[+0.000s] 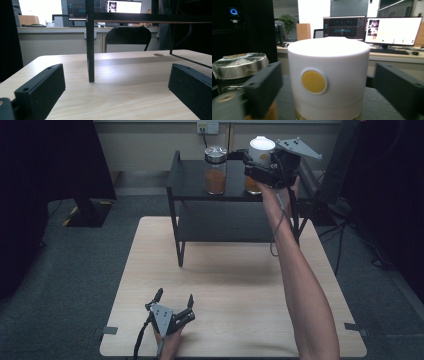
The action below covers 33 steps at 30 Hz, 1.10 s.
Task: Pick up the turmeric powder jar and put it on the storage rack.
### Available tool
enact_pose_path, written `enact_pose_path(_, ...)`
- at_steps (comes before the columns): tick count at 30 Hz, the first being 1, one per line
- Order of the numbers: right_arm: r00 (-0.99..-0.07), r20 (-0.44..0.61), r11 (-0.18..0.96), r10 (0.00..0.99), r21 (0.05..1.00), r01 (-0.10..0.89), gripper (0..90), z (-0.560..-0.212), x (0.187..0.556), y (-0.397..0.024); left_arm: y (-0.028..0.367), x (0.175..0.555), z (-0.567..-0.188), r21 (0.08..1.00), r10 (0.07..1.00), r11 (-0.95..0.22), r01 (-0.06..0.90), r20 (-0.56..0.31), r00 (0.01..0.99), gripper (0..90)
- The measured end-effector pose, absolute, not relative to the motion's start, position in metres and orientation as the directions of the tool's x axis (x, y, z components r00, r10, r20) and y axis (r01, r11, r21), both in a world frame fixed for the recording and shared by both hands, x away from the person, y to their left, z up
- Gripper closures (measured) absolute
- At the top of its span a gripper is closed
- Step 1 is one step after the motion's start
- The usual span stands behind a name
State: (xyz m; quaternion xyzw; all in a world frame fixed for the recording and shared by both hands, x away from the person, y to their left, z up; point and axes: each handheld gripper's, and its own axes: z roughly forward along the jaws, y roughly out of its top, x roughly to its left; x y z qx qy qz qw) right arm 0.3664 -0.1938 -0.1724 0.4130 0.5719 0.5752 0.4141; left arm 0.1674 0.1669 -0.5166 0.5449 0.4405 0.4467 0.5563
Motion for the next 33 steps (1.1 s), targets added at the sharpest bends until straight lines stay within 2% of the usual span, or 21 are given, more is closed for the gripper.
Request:
enact_pose_path(3,-0.317,0.003,-0.009,0.948,1.000,-0.018,0.0,-0.175,0.362,-0.193,0.167,0.167,-0.517,1.000,0.977,0.007,-0.017,-0.003,0.212,0.3)
enact_pose_path(21,-0.329,0.012,-0.026,0.944,0.999,-0.039,0.0,-0.183,0.331,-0.209,0.166,0.167,-0.517,1.000,0.978,0.008,-0.018,-0.004,0.209,0.4)
enact_pose_path(33,-0.350,0.001,-0.031,0.937,0.996,-0.080,0.0,-0.205,0.285,-0.231,0.165,0.167,-0.517,1.000,0.979,0.009,-0.017,-0.005,0.205,0.4)
